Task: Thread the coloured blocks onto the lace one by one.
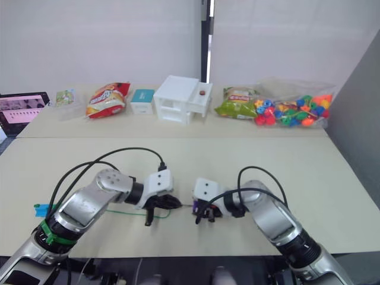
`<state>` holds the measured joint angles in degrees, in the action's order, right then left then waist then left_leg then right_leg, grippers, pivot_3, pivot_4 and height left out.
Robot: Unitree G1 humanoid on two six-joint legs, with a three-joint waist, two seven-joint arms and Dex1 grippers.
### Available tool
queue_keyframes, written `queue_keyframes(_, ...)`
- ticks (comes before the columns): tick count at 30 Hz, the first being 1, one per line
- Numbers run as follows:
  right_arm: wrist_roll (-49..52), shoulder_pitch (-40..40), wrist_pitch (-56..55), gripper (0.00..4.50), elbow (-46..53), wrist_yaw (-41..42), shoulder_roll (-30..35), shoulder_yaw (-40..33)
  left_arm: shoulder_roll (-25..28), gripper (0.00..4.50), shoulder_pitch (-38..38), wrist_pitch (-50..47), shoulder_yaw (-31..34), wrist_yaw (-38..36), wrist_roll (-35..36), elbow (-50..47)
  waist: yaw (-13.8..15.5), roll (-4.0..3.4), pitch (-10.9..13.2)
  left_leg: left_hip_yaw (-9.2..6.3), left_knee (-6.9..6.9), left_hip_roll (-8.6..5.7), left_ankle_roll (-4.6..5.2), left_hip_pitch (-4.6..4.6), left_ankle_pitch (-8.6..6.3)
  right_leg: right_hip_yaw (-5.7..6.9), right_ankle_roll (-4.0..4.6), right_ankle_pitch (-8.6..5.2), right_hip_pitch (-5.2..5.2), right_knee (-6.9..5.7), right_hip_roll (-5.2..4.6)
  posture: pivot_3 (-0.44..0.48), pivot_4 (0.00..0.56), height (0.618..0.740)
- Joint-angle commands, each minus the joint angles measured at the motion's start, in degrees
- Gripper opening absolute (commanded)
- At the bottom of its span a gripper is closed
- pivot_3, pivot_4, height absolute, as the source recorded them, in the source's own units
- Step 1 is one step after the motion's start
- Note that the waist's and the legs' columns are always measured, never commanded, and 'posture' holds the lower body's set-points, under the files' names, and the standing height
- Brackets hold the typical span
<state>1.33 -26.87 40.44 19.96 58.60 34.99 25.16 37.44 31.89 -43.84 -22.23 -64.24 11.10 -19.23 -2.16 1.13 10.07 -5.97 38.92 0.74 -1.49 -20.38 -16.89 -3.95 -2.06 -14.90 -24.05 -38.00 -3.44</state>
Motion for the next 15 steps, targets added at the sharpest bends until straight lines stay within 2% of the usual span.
queue_keyframes(1,0.2,0.7,0.0,1.2,0.4,-0.1,-0.2,2.1,0.1,0.0,0.8,2.1,1.1,-1.6,2.8,-3.8,-0.1,0.0,0.0,0.0,0.0,0.0,0.0,-0.01,0.0,0.0,0.0,0.0,-0.01,0.0,0.0,0.0,0.15,0.74)
queue_keyframes(8,0.9,1.4,-0.6,1.2,0.3,0.1,0.4,1.3,4.1,0.0,-0.8,5.1,1.1,-2.3,1.3,-2.5,-0.3,0.0,0.0,0.0,-0.05,0.02,0.01,0.01,-0.01,0.0,0.0,0.0,-0.06,-0.02,0.02,0.0,0.15,0.74)
queue_keyframes(15,1.1,1.0,-0.4,1.2,0.4,0.3,0.1,1.3,0.7,0.0,-0.3,5.2,-0.2,-0.8,1.9,-2.0,-0.2,0.0,0.0,0.0,-0.03,0.01,0.01,0.01,-0.01,0.0,0.0,0.0,-0.02,-0.01,0.02,0.0,0.15,0.74)
